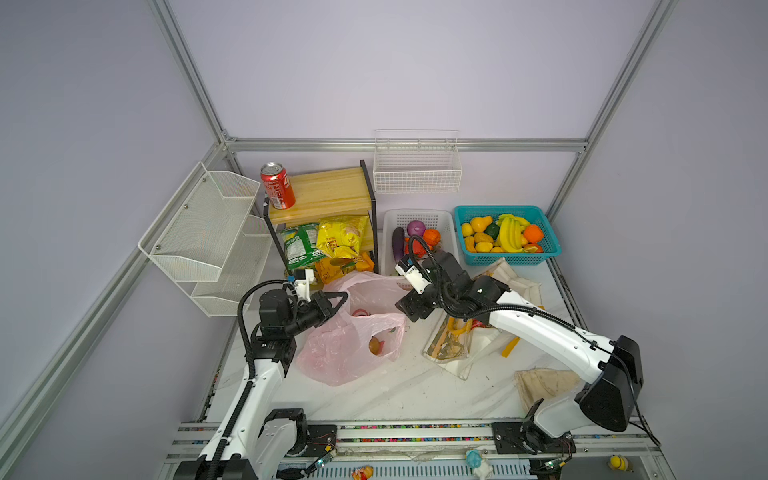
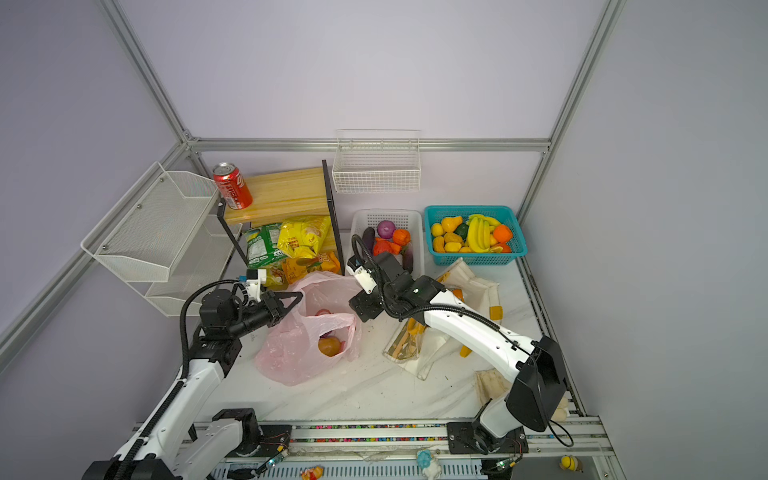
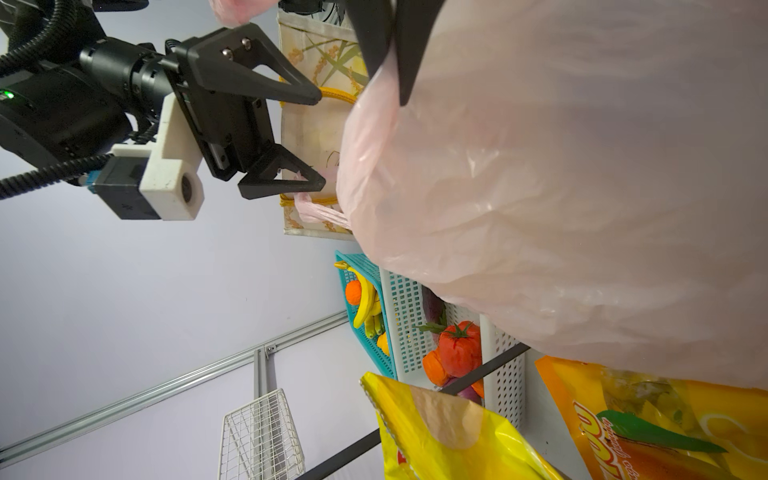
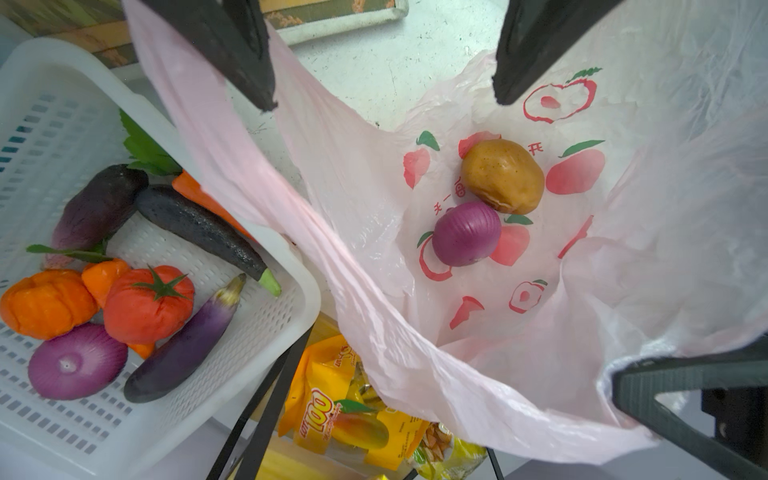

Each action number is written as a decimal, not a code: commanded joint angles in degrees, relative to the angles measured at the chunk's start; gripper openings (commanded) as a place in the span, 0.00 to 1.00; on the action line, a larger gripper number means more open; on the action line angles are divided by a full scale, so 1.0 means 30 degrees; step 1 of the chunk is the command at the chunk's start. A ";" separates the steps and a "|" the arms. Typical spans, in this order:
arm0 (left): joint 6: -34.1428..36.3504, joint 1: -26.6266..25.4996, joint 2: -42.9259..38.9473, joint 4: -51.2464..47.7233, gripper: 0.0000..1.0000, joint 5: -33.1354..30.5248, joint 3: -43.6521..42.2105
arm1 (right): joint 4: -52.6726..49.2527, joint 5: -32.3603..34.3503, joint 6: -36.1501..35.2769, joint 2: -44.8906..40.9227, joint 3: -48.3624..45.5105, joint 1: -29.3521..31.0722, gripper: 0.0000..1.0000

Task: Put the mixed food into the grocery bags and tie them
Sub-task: 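Move the right gripper back over the white basket to the red tomato, then grasp the red tomato in the white basket with the right gripper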

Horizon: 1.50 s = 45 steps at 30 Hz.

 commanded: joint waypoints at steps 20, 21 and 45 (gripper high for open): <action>0.2087 0.0161 -0.0145 -0.1680 0.00 -0.0565 0.0812 | 0.3019 0.0151 0.2560 0.5756 0.5938 -0.5142 0.84; 0.2021 0.0165 -0.0110 -0.1633 0.00 -0.0534 0.0780 | 0.3191 -0.0330 0.2521 0.6297 0.6208 -0.5649 0.84; 0.1119 0.0142 -0.0308 -0.1575 0.00 -0.0613 0.0933 | 0.1151 0.5091 0.3150 1.9093 1.7618 -0.6235 0.89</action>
